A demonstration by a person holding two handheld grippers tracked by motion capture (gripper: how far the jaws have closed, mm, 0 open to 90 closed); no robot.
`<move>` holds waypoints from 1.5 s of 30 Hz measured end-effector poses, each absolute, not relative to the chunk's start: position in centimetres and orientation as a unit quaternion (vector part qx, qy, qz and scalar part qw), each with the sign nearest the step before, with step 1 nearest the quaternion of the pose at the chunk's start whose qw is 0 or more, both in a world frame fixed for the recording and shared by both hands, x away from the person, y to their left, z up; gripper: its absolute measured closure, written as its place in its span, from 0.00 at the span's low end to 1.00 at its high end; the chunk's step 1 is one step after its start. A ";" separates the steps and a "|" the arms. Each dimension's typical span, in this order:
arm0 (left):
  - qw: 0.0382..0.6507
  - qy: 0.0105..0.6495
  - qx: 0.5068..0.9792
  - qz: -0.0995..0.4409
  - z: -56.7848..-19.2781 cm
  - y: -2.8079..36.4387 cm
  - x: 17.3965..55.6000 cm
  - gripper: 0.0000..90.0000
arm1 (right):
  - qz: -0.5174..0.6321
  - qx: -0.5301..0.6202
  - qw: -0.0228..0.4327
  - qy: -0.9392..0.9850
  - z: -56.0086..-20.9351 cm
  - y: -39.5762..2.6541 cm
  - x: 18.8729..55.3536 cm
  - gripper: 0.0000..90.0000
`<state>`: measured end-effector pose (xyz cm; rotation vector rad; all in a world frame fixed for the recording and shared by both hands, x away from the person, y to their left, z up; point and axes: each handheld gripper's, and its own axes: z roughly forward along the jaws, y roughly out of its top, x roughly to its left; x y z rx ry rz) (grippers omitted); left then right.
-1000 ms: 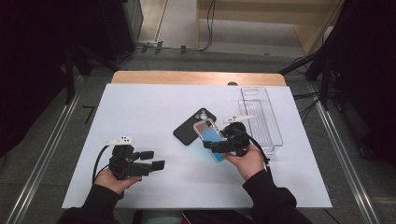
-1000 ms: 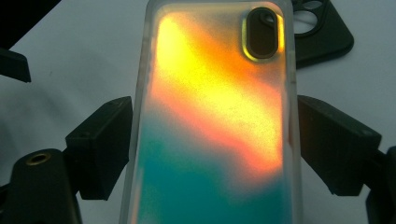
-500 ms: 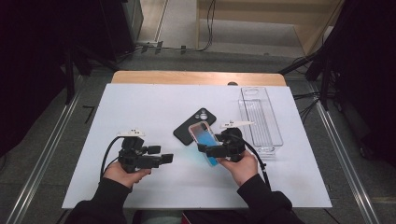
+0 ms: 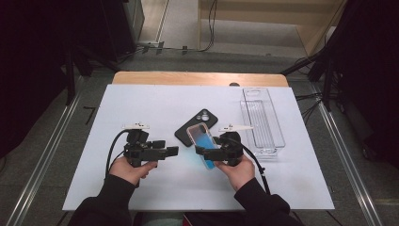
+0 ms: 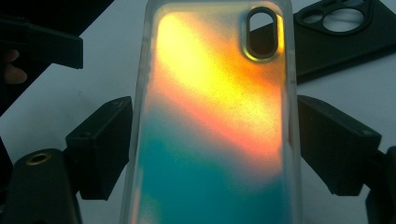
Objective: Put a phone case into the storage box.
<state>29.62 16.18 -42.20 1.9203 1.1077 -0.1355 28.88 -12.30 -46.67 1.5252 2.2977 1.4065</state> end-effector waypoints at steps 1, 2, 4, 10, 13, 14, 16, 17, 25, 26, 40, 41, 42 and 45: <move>0.441 0.438 0.782 -0.037 -42.0 15.9 29.7 0.27 | 0.456 0.494 0.025 0.740 -46.7 -12.2 28.8 0.16; 0.439 0.437 0.784 -0.034 -41.9 15.8 29.8 0.27 | 0.457 0.493 0.028 0.740 -46.7 -12.1 28.7 0.16; 0.439 0.438 0.784 -0.036 -41.7 15.6 30.0 0.27 | 0.455 0.494 0.039 0.740 -46.8 -12.0 28.6 0.16; 0.439 0.444 0.780 -0.042 -41.5 15.0 30.4 0.29 | 0.461 0.493 0.039 0.737 -47.0 -11.4 28.5 0.16; 0.438 0.450 0.778 -0.043 -41.3 14.4 30.8 0.29 | 0.468 0.494 0.032 0.732 -47.0 -11.2 28.5 0.16; 0.438 0.450 0.778 -0.043 -41.3 14.4 30.8 0.29 | 0.470 0.495 0.030 0.730 -47.0 -11.2 28.4 0.16; 0.440 0.453 0.774 -0.043 -41.2 14.2 31.0 0.29 | 0.473 0.496 0.028 0.727 -47.0 -11.1 28.4 0.16; 0.440 0.455 0.773 -0.035 -41.2 14.0 31.1 0.29 | 0.474 0.497 0.026 0.726 -47.0 -11.1 28.4 0.16; 0.438 0.470 0.766 -0.034 -41.3 13.2 31.6 0.31 | 0.480 0.499 0.018 0.721 -47.3 -10.8 28.3 0.16; 0.438 0.470 0.766 -0.034 -41.3 13.2 31.6 0.31 | 0.480 0.499 0.018 0.721 -47.3 -10.8 28.3 0.16; 0.435 0.503 0.744 -0.063 -42.0 11.8 32.7 0.41 | 0.493 0.489 0.026 0.719 -47.4 -10.2 27.8 0.16; 0.431 0.504 0.746 -0.061 -42.1 11.5 32.7 0.44 | 0.498 0.484 0.031 0.719 -47.3 -10.2 27.7 0.16; 0.431 0.504 0.746 -0.061 -42.1 11.5 32.7 0.46 | 0.498 0.484 0.031 0.719 -47.3 -10.2 27.7 0.16; 0.436 0.506 0.741 -0.068 -42.2 11.3 32.6 0.52 | 0.504 0.479 0.032 0.718 -47.3 -10.0 27.6 0.16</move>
